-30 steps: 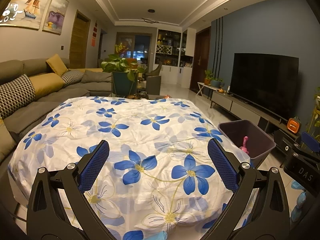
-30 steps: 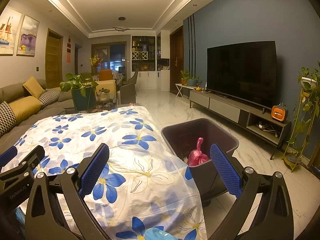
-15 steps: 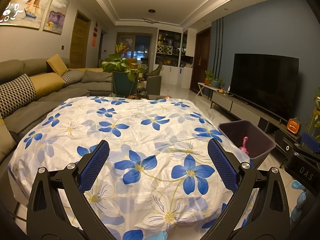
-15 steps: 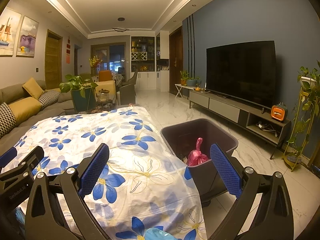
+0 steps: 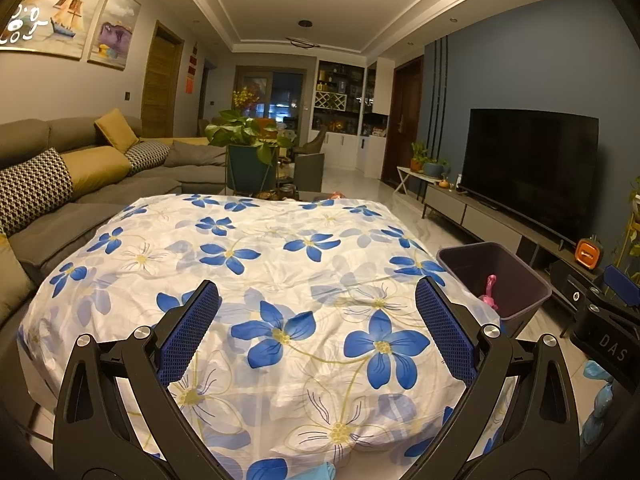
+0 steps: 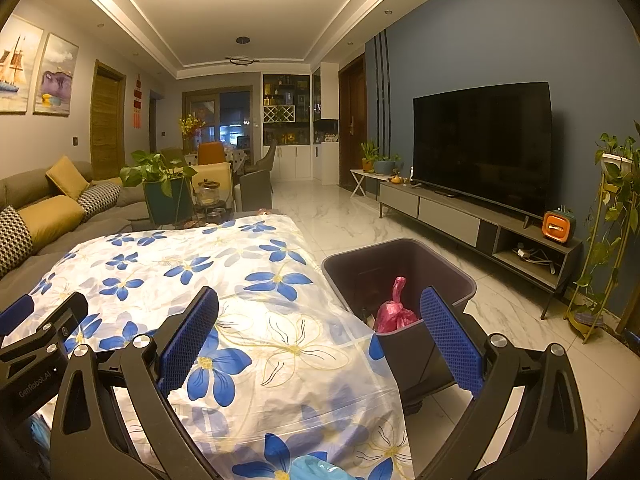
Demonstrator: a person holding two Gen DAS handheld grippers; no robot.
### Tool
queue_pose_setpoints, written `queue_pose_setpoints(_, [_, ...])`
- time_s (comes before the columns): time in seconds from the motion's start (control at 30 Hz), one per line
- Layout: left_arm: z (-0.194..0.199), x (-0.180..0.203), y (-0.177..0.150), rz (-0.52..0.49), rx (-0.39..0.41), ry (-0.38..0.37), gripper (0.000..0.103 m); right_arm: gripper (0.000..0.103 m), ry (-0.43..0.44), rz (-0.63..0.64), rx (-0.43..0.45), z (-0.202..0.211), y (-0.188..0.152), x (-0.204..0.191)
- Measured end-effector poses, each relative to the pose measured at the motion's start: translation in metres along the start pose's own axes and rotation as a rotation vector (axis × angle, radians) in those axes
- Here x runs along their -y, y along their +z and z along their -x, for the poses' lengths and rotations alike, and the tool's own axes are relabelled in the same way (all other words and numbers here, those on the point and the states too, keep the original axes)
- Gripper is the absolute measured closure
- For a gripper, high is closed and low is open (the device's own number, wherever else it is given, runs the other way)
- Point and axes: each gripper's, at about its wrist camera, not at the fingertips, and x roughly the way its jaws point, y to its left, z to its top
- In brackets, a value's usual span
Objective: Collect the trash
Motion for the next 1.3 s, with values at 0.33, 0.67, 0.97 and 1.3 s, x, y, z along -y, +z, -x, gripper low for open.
queue_pose_setpoints(0.33, [0.0011, 0.0010, 0.0000, 0.001, 0.000, 0.000, 0.006, 0.006, 0.001, -0.001, 0.002, 0.0004, -0.0003, -0.0007])
queue_pose_setpoints(0.67, [0.0016, 0.0005, 0.0000, 0.001, 0.001, 0.000, 0.006, 0.006, 0.003, -0.001, 0.005, 0.0014, 0.0004, -0.0023])
queue_pose_setpoints(0.97, [0.0016, 0.0002, -0.0003, 0.001, 0.002, 0.000, 0.006, 0.006, 0.005, -0.001, 0.006, 0.0013, 0.0012, -0.0038])
queue_pose_setpoints(1.3, [0.0036, 0.0004, -0.0003, -0.001, 0.008, -0.002, 0.006, 0.006, 0.005, -0.004, 0.006, 0.0016, 0.0001, -0.0024])
